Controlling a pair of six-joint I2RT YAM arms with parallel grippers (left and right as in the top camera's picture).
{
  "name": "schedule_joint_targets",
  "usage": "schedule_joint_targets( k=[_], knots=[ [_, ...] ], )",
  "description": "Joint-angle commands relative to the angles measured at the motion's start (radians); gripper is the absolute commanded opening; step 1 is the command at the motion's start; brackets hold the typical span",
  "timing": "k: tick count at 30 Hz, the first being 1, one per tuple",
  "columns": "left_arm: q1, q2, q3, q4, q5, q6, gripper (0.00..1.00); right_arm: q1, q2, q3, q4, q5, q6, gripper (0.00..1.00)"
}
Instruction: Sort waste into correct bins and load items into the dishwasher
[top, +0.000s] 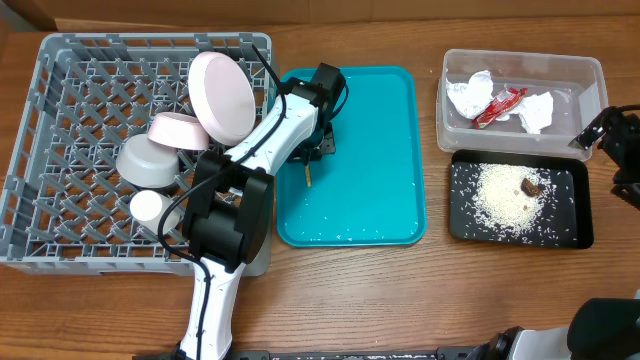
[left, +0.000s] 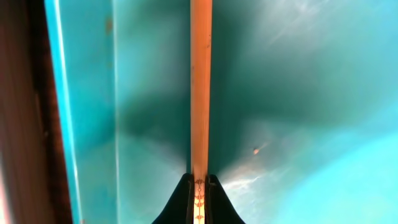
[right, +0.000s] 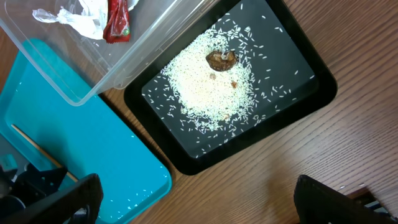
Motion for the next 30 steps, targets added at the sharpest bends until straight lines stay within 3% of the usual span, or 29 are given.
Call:
schedule_joint_targets(
  k=[1,10,17,21,28,30],
  knots=[
    [0.003,-0.053,0.034,-0.023,-0.005,0.025,0.04,0.002,-0.020,0.015,0.004,-0.006,0.000,1.00],
    [0.008,-0.238,0.101,-0.140,-0.014,0.108,0.04,0.002,-0.020,0.015,0.003,-0.006,0.000,1.00],
    [0.069,-0.378,0.101,-0.267,-0.100,0.124,0.04,0.002,-0.020,0.015,0.003,-0.006,0.000,1.00],
    [0.106,-0.378,0.095,-0.304,-0.100,0.220,0.04,0.002,-0.020,0.015,0.003,-0.006,0.000,1.00],
    [0.157,-0.364,0.011,-0.303,-0.084,0.234,0.04,0.002,-0.020,0.015,0.003,-0.006,0.000,1.00],
    [0.164,-0.359,-0.003,-0.299,-0.085,0.241,0.15,0.002,-0.020,0.015,0.002,-0.006,0.000,1.00]
  ],
)
